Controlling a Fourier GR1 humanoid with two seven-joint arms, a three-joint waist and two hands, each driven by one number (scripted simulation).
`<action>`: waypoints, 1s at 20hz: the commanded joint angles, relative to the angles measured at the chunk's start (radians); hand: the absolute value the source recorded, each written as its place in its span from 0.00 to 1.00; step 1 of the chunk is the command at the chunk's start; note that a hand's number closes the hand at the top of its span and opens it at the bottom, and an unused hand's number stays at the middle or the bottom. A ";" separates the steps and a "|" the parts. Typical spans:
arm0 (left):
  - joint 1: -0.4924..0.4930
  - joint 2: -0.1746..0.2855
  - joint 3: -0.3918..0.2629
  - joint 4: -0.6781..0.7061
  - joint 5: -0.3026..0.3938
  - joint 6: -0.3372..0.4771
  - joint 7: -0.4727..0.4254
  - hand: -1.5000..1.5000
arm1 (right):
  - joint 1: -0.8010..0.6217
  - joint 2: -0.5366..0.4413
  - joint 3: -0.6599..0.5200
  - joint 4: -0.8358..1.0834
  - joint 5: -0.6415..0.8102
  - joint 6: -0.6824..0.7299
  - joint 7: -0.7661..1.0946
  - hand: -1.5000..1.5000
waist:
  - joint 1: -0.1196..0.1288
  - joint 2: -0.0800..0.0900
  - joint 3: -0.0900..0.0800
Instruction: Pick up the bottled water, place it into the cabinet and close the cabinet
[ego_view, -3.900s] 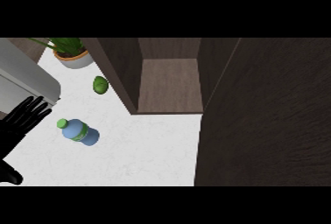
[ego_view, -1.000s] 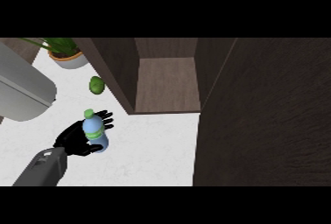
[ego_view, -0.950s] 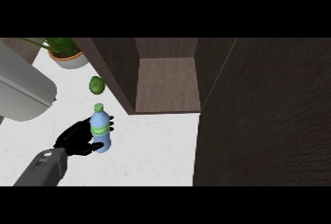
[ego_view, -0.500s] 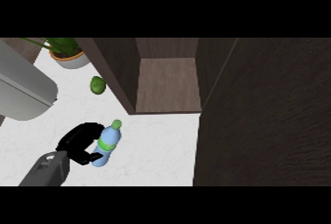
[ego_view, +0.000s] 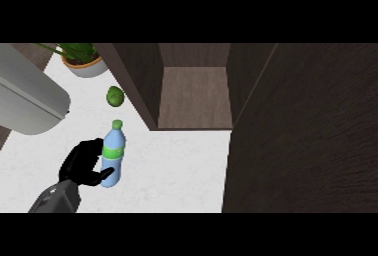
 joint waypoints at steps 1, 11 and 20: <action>0.023 -0.057 0.050 -0.024 0.051 0.047 -0.122 1.00 | 0.015 -0.003 0.000 0.071 0.021 0.019 -0.062 0.00 | -0.001 -0.004 0.002; -0.011 -0.064 0.063 -0.063 0.160 0.009 -0.004 1.00 | 0.022 -0.026 -0.002 0.035 -0.006 0.021 -0.074 0.00 | 0.001 -0.005 0.003; 0.180 -0.185 -0.056 -0.523 0.217 0.127 0.211 1.00 | 0.031 -0.005 0.070 0.039 0.029 -0.018 -0.063 0.00 | 0.011 -0.009 0.004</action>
